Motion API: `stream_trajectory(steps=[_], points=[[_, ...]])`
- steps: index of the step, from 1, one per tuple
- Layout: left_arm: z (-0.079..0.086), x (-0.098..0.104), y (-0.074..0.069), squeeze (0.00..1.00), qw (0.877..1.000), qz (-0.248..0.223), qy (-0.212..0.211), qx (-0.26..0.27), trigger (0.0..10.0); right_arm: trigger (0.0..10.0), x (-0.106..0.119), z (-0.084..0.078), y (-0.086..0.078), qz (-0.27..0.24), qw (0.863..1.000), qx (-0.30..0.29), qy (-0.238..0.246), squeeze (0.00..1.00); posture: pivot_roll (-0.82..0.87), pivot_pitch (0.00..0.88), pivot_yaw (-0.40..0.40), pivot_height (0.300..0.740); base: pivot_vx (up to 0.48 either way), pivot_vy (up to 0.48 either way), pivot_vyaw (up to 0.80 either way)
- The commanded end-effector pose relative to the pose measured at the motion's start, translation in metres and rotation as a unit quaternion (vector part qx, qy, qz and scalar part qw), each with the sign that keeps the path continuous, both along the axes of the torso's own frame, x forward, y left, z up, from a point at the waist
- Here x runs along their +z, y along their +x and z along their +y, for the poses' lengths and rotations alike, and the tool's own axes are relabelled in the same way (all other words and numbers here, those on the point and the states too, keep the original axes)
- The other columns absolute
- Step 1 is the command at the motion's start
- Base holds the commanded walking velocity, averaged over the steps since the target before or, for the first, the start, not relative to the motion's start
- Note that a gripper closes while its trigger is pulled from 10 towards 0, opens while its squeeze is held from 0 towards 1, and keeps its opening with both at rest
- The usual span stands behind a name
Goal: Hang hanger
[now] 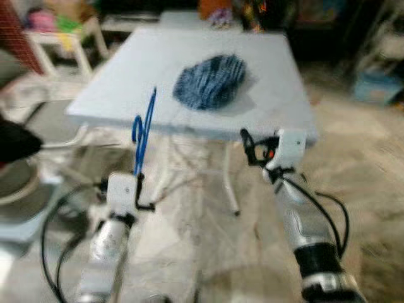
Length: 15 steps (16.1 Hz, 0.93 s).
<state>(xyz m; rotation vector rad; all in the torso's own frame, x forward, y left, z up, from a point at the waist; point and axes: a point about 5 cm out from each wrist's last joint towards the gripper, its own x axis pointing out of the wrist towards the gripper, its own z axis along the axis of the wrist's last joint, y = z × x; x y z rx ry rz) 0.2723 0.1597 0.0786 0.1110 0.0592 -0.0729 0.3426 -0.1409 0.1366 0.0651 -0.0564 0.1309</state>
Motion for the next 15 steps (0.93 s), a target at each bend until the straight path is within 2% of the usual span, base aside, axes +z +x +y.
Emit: stream_trajectory(steps=[1,6,15], points=[[-0.0013,0.0044,0.004,0.0,1.0,-0.005,0.001,-0.005,10.0,10.0,0.0015,-0.0029,0.0012,-0.004,1.0,-0.005,0.003,1.0,-0.05,0.08,-0.02,0.74,0.0,0.0,0.0],[-0.0022,0.0022,0.0015,0.0,1.0,0.002,-0.005,-0.008,10.0,10.0,0.0002,-0.0014,0.0004,-0.001,1.0,-0.003,0.002,1.0,-0.05,0.089,-0.016,0.74,0.0,0.227,-0.69],[-0.0059,0.0017,0.0034,0.0,1.0,0.009,0.0,-0.025,10.0,10.0,-0.0016,-0.0038,-0.0014,0.0,1.0,-0.01,0.003,0.99,-0.07,0.093,0.0,0.74,-0.268,0.354,-0.71]])
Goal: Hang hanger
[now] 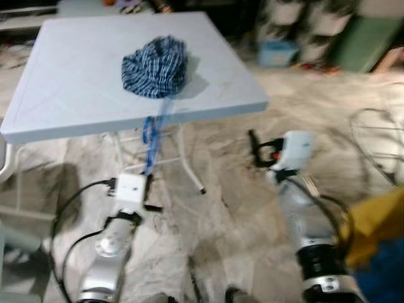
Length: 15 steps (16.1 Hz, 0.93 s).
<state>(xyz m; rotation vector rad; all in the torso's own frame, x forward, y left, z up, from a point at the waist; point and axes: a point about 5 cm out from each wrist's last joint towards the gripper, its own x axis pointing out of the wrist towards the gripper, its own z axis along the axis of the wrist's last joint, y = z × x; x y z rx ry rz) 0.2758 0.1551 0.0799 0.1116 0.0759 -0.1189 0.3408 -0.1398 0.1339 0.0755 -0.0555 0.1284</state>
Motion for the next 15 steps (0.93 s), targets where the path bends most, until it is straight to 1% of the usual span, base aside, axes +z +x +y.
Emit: stream_trajectory(steps=[1,6,9,13,15], points=[[-0.0015,0.0004,0.0002,0.0,1.0,0.0,0.0,-0.003,10.0,10.0,0.001,-0.0054,0.0005,-0.001,1.0,-0.009,-0.001,0.98,-0.07,0.094,-0.001,0.74,-0.281,0.382,-0.4],[-0.0036,-0.0004,0.002,0.0,1.0,0.003,0.0,-0.004,10.0,10.0,0.0026,-0.0074,0.0014,-0.003,1.0,-0.01,-0.002,0.98,-0.07,0.088,-0.007,0.74,-0.292,0.384,0.0],[-0.0028,-0.0006,0.0025,0.0,1.0,0.001,0.002,-0.002,10.0,10.0,0.0045,-0.0058,0.0024,-0.005,1.0,-0.006,-0.004,0.97,-0.07,0.085,-0.012,0.74,-0.289,0.387,0.0],[-0.0007,0.0035,0.0029,0.0,0.999,-0.016,0.018,-0.021,10.0,10.0,0.0045,-0.0072,0.0035,-0.006,1.0,-0.008,-0.006,0.96,-0.06,0.086,-0.008,0.74,0.0,0.0,0.0],[0.0018,0.0057,0.005,0.0,0.999,-0.021,0.017,-0.02,10.0,10.0,0.0047,-0.0067,0.0046,-0.006,1.0,-0.009,-0.006,0.96,-0.05,0.088,-0.005,0.74,0.0,0.0,0.0]])
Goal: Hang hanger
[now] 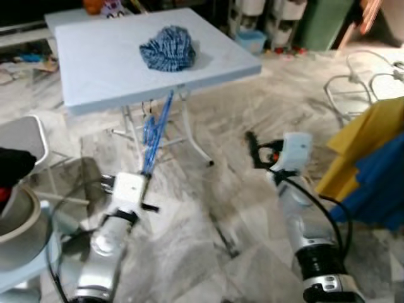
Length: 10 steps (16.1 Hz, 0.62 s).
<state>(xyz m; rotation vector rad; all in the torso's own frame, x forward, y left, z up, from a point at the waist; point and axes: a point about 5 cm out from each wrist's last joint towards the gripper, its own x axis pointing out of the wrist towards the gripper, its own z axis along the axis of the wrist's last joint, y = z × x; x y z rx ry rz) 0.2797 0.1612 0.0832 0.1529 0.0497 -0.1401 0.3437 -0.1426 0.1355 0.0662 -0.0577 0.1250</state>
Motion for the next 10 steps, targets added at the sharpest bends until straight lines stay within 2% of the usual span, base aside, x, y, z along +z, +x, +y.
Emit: stream_trajectory(steps=[1,5,7,8,9,10], points=[[-0.004,0.004,0.002,0.0,1.0,-0.01,-0.006,-0.009,10.0,10.0,0.003,-0.003,0.002,-0.005,1.0,-0.006,0.0,0.96,-0.05,0.089,-0.004,0.74,0.0,0.0,0.0],[-0.009,0.003,0.0,0.0,1.0,-0.01,-0.012,-0.018,10.0,10.0,0.001,0.002,0.0,-0.007,1.0,0.009,-0.012,0.93,-0.05,0.085,-0.011,0.74,0.0,0.0,0.0],[-0.012,-0.003,-0.002,0.0,0.998,0.009,0.012,-0.057,10.0,10.0,0.003,0.0,0.002,-0.015,0.998,0.036,-0.05,0.44,-0.04,0.087,-0.016,0.74,0.0,0.0,0.0],[-0.01,-0.01,-0.004,0.0,0.995,0.034,0.03,-0.088,10.0,10.0,0.006,-0.002,0.003,-0.026,0.992,0.071,-0.105,0.0,-0.04,0.087,-0.018,0.74,0.0,0.0,0.0],[-0.006,-0.015,-0.006,0.0,0.992,0.053,0.043,-0.108,10.0,10.0,0.008,-0.004,0.004,-0.034,0.984,0.096,-0.144,0.0,-0.04,0.095,-0.018,0.74,0.0,0.0,0.0],[0.003,-0.024,-0.008,0.0,0.983,0.09,0.07,-0.141,10.0,10.0,0.01,-0.009,0.005,-0.041,0.967,0.139,-0.208,0.0,-0.04,0.098,-0.018,0.74,0.0,0.0,0.0]])
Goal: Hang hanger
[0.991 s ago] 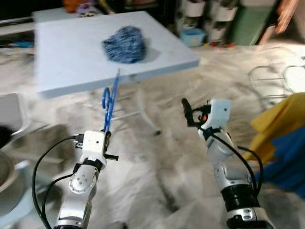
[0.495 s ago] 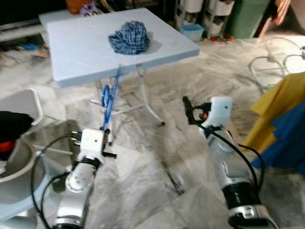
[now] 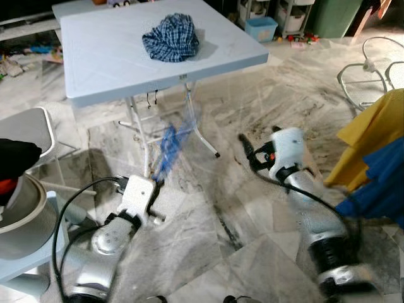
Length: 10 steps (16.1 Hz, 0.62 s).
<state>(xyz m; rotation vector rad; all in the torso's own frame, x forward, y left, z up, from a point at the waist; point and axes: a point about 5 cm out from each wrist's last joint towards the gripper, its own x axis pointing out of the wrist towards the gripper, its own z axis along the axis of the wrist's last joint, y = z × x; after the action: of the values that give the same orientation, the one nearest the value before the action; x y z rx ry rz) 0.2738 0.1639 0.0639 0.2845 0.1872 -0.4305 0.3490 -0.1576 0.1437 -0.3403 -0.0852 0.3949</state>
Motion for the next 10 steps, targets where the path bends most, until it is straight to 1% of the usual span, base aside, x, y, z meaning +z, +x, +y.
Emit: stream_trajectory(steps=[1,2,3,4,5,6,7,8,9,10], points=[[0.009,-0.008,-0.006,0.0,0.997,0.036,0.03,-0.061,10.0,10.0,0.004,0.0,0.001,0.001,0.996,0.07,-0.062,0.0,-0.05,0.107,-0.019,0.74,0.0,0.0,0.0],[0.013,-0.008,-0.006,0.0,0.996,0.037,0.038,-0.074,10.0,10.0,0.004,0.0,0.0,0.003,0.992,0.092,-0.082,0.0,-0.05,0.108,-0.019,0.74,0.0,0.0,0.0],[0.022,-0.006,-0.004,0.0,0.993,0.041,0.056,-0.097,10.0,10.0,0.004,0.001,-0.003,0.005,0.981,0.145,-0.131,0.0,-0.05,0.113,-0.019,0.74,0.0,0.0,0.0],[0.031,-0.003,-0.001,0.0,0.991,0.038,0.072,-0.104,10.0,10.0,0.0,0.004,-0.008,0.02,0.962,0.205,-0.178,0.0,-0.05,0.116,-0.02,0.74,0.0,0.0,0.0],[0.037,0.001,0.001,0.0,0.99,0.034,0.081,-0.113,10.0,10.0,-0.004,0.006,-0.011,0.035,0.945,0.246,-0.213,0.0,-0.05,0.119,-0.021,0.74,0.0,0.0,0.0],[0.04,0.008,0.004,0.0,0.985,0.018,0.102,-0.136,10.0,10.0,-0.011,0.01,-0.016,0.059,0.92,0.298,-0.249,0.0,-0.05,0.124,-0.023,0.74,0.0,0.0,0.0],[0.041,0.012,0.006,0.0,0.983,0.009,0.108,-0.149,10.0,10.0,-0.015,0.013,-0.018,0.064,0.905,0.324,-0.269,0.0,-0.05,0.124,-0.023,0.74,0.0,0.0,0.0],[0.041,0.013,0.007,0.0,0.982,0.008,0.107,-0.153,10.0,10.0,-0.016,0.016,-0.017,0.059,0.9,0.328,-0.281,0.0,-0.05,0.129,-0.025,0.74,0.0,0.0,0.0],[0.037,0.016,0.008,0.0,0.98,0.006,0.104,-0.17,10.0,10.0,-0.018,0.027,-0.016,0.042,0.88,0.351,-0.316,0.0,-0.05,0.133,-0.024,0.74,0.0,0.0,0.0],[0.033,0.014,0.005,0.0,0.976,0.01,0.108,-0.188,10.0,10.0,-0.018,0.035,-0.015,0.029,0.87,0.364,-0.33,0.0,-0.05,0.137,-0.023,0.74,0.0,0.0,0.0]])
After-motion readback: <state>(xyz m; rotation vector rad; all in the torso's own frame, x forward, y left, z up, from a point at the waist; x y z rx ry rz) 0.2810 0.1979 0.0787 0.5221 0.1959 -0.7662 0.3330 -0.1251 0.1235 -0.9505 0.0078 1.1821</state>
